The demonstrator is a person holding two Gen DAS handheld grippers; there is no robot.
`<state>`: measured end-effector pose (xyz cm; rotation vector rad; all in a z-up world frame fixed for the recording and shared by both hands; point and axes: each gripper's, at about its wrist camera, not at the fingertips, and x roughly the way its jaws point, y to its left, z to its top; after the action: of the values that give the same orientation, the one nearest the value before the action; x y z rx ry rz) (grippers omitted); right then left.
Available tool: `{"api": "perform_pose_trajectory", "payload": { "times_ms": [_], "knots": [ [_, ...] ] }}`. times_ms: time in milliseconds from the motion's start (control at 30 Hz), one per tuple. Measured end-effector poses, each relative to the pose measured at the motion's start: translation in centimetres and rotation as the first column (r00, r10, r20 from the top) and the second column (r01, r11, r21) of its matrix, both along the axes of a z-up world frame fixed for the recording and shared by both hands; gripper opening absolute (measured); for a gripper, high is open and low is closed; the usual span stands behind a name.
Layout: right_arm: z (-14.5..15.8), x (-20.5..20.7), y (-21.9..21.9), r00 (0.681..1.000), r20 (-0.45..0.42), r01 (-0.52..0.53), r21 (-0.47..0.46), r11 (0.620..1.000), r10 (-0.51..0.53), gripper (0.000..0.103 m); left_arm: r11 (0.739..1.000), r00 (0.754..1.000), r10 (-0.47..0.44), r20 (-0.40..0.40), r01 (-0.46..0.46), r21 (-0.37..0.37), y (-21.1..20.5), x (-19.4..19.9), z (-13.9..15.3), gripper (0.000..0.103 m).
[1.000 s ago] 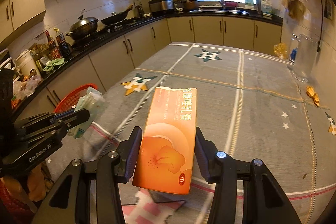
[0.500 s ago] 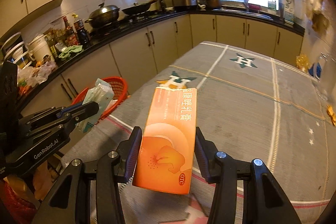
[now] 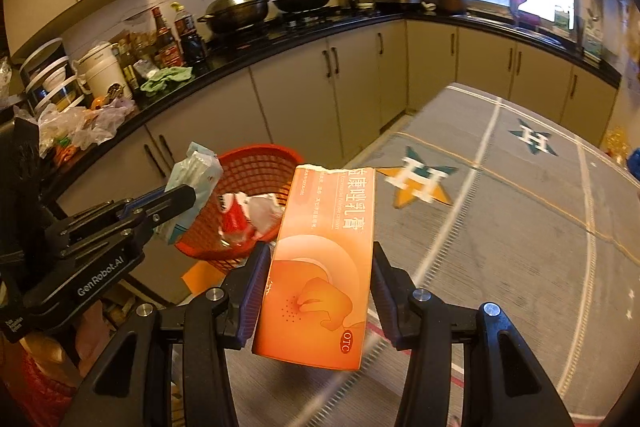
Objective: Collect trash
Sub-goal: 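Carry the teal pack and orange box over the orange basket with both tools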
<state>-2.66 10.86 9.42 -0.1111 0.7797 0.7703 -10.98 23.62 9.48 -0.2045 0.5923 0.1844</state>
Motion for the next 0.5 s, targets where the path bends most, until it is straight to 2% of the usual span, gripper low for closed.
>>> {"api": "perform_pose_trajectory", "payload": {
  "times_ms": [500],
  "knots": [
    [-0.6,2.1,7.4,0.994,-0.077,-0.082,0.015,0.997,0.083,0.053,0.995,0.996,0.082,-0.029,-0.083,-0.049,5.5,1.0,-1.9,0.011]
  ]
}}
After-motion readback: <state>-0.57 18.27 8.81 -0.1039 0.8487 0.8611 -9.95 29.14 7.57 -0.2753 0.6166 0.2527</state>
